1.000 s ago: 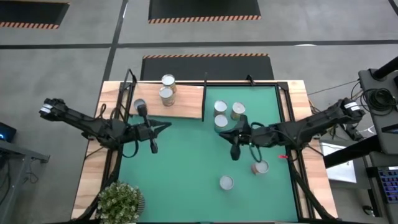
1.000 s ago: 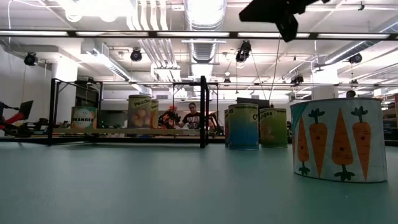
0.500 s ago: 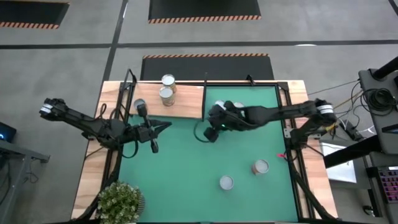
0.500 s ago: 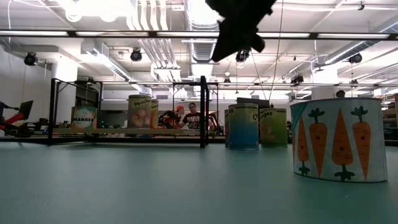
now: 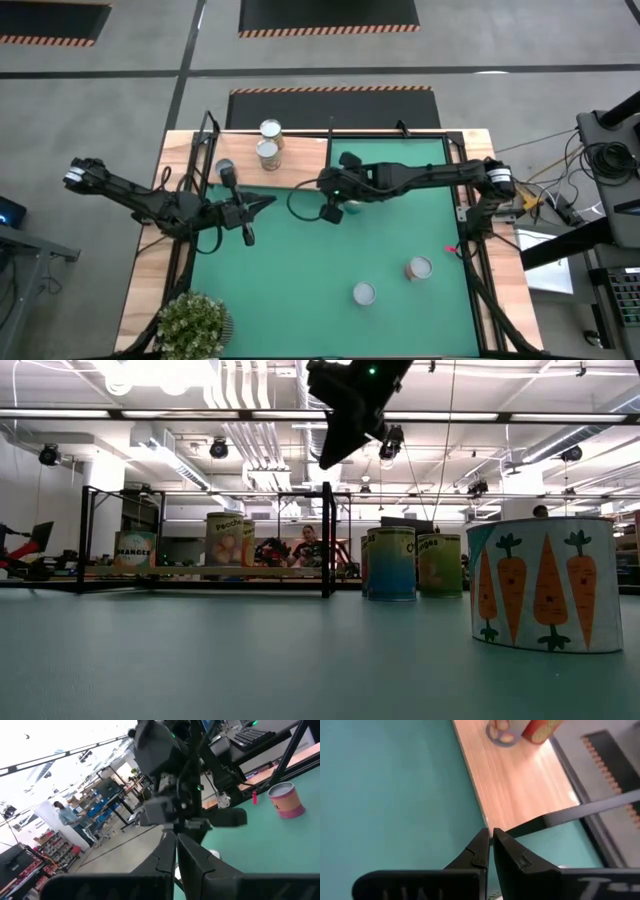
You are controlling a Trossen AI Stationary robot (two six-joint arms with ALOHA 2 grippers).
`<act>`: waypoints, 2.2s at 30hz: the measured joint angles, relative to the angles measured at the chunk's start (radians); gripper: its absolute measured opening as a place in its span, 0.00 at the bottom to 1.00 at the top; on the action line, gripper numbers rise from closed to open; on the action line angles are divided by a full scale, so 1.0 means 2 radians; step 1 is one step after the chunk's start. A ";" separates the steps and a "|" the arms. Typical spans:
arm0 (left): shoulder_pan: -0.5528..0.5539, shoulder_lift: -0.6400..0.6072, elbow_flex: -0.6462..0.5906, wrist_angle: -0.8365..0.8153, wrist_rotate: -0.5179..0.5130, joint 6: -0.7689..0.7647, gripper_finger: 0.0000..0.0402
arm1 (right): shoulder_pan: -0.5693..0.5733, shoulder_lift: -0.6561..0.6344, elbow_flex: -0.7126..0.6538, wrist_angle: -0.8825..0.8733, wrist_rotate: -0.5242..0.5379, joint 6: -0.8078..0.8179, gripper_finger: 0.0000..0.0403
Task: Pick and place cans onto a shelf
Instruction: Put the large canned oranges on the shelf
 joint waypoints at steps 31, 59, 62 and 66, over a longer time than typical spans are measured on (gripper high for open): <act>0.000 0.000 0.000 -0.001 0.000 -0.003 0.00 | -0.196 -0.127 -0.164 -0.102 -0.073 0.235 0.08; 0.000 0.000 0.000 -0.001 0.000 -0.003 0.00 | -0.195 -0.125 -0.218 -0.111 -0.073 0.268 0.92; 0.000 0.000 0.000 -0.001 0.000 -0.003 0.00 | -0.195 -0.125 -0.217 -0.102 -0.073 0.265 0.92; 0.000 0.000 0.000 -0.001 0.000 -0.003 0.00 | -0.195 -0.125 -0.214 -0.089 -0.073 0.266 0.92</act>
